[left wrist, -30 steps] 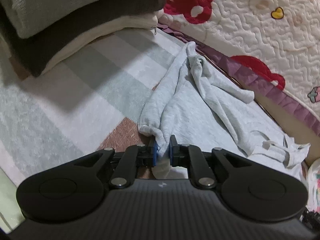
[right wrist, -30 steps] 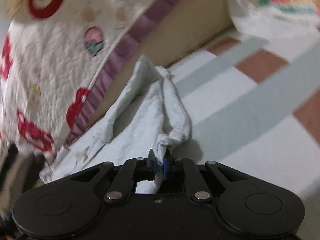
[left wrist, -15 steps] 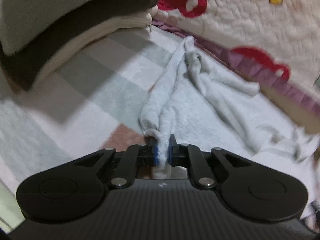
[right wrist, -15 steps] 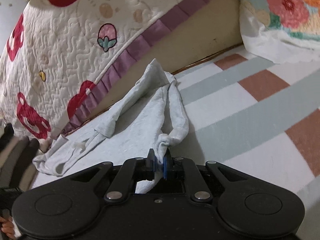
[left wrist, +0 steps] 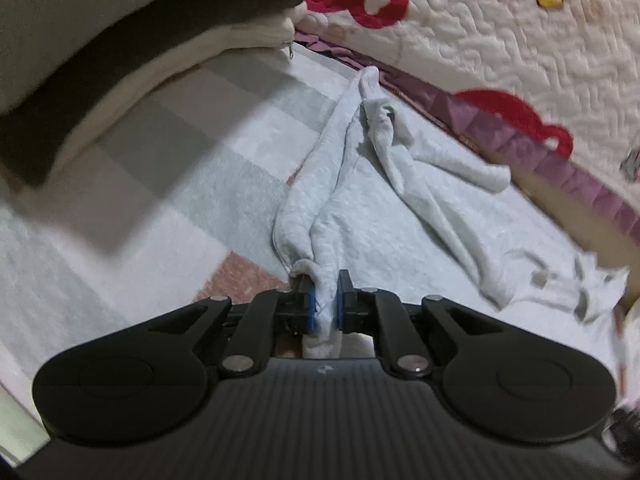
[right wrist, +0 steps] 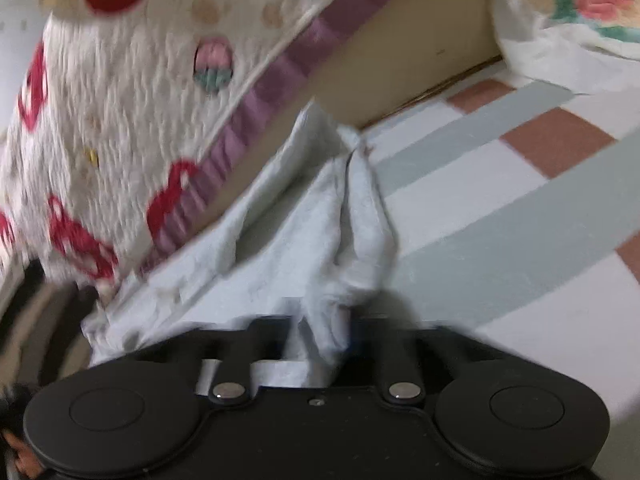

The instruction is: Fold clothes

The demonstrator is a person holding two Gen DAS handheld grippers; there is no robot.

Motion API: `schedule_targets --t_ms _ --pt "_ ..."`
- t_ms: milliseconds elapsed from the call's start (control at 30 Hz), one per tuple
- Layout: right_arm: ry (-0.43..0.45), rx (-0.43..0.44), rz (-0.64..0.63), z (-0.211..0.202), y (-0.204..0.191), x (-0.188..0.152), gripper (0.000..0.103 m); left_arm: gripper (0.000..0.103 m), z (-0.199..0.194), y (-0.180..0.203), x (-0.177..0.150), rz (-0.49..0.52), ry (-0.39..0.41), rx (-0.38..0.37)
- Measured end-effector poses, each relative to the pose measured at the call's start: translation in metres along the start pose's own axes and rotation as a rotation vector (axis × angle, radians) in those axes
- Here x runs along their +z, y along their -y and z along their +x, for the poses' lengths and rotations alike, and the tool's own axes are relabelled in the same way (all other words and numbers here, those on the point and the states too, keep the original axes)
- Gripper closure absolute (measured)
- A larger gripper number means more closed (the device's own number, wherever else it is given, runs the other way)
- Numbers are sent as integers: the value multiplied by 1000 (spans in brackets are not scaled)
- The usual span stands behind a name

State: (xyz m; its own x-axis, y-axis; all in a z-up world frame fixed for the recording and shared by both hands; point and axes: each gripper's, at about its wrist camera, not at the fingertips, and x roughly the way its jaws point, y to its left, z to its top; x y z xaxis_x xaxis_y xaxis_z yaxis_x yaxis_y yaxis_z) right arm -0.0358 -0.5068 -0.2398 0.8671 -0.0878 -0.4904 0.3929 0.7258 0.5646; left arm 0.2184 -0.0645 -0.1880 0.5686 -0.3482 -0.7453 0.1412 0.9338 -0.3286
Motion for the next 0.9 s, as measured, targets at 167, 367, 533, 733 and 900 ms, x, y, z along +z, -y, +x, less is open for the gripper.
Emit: schedule_targets --t_ms 167,367,533,733,900 --pt "50 44 12 -29 -5 18 94 96 -39 26 8 170 68 6" --pt "-56 12 -158 -55 -41 39 95 96 -71 42 15 211 5 1" --pt "-70 21 -167 -102 -38 40 95 96 -111 31 9 226 -14 -44" --pt "-118 16 -189 -159 -33 30 95 96 -169 -10 -50 220 -109 -97" --pt "-186 -16 -165 -185 -18 -3 95 95 -167 -35 -84 114 -180 -111"
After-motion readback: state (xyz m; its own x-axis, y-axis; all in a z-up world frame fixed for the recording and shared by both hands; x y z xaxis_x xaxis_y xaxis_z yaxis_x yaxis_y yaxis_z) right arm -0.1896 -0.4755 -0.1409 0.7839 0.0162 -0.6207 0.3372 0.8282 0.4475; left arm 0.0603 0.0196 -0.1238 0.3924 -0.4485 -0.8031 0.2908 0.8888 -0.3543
